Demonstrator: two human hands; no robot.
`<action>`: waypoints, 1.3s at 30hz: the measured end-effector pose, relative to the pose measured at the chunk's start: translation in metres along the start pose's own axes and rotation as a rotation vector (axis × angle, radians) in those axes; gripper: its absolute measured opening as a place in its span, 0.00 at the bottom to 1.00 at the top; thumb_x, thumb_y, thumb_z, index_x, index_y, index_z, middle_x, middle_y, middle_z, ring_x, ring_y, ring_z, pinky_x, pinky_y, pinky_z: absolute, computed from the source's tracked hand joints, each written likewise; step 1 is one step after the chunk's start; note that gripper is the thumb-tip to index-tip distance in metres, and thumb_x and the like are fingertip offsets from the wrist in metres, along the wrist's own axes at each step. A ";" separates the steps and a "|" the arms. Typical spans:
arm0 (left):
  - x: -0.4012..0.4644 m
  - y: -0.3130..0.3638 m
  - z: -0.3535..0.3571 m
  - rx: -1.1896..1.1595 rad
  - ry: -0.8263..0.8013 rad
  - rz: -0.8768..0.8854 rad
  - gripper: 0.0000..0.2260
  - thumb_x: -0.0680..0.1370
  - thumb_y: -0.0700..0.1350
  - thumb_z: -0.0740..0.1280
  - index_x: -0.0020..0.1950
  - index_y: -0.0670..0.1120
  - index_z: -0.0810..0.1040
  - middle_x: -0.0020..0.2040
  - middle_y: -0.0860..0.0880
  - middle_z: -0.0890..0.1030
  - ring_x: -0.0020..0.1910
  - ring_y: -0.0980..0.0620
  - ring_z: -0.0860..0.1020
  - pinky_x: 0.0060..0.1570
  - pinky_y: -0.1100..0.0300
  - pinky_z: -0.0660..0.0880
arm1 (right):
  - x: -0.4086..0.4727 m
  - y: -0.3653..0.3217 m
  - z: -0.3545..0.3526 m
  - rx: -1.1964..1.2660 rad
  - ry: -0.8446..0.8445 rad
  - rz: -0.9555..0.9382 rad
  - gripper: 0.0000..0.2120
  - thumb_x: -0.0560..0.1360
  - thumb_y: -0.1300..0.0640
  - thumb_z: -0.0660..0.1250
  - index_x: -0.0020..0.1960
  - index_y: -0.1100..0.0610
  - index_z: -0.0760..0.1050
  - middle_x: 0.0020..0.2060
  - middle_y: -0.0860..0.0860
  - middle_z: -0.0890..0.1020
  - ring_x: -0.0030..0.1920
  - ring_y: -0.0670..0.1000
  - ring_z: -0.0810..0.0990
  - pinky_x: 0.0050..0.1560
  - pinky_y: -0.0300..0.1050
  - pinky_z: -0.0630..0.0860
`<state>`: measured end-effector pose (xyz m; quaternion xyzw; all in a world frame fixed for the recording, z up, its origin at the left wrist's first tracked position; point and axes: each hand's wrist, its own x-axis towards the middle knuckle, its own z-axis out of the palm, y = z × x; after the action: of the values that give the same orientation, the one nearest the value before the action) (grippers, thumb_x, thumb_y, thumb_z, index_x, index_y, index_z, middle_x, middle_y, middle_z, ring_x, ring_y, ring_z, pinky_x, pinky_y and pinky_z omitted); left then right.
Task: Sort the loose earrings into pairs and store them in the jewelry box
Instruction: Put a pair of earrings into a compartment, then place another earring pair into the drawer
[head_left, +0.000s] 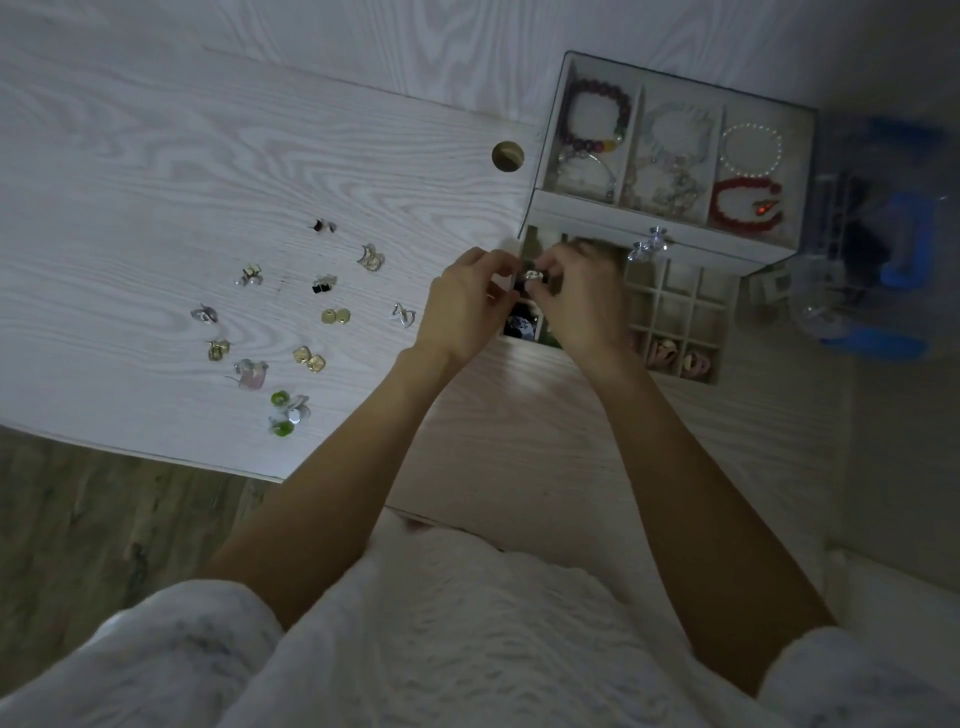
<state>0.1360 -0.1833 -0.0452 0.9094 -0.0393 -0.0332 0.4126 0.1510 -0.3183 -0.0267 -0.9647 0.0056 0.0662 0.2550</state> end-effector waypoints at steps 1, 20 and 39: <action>0.000 0.000 0.000 0.027 0.000 0.022 0.08 0.72 0.39 0.69 0.51 0.43 0.80 0.49 0.45 0.80 0.37 0.50 0.81 0.40 0.52 0.78 | 0.000 0.001 0.001 -0.004 0.010 0.000 0.08 0.72 0.56 0.70 0.51 0.56 0.78 0.50 0.54 0.80 0.51 0.54 0.78 0.48 0.50 0.76; 0.003 0.000 0.003 0.240 -0.054 0.130 0.13 0.76 0.39 0.65 0.59 0.43 0.78 0.51 0.40 0.78 0.39 0.41 0.80 0.39 0.48 0.78 | -0.005 0.007 0.002 0.031 0.066 -0.025 0.07 0.74 0.61 0.67 0.51 0.59 0.80 0.47 0.56 0.81 0.46 0.55 0.80 0.48 0.51 0.78; -0.105 -0.083 -0.094 0.215 0.258 -0.257 0.13 0.74 0.40 0.66 0.59 0.45 0.77 0.51 0.47 0.80 0.47 0.47 0.76 0.46 0.53 0.74 | -0.034 -0.078 0.075 0.044 -0.199 -0.379 0.18 0.76 0.61 0.65 0.65 0.62 0.70 0.59 0.59 0.73 0.57 0.56 0.73 0.53 0.44 0.73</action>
<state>0.0436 -0.0476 -0.0432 0.9425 0.1268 0.0355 0.3072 0.1117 -0.2137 -0.0488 -0.9314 -0.1999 0.1120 0.2830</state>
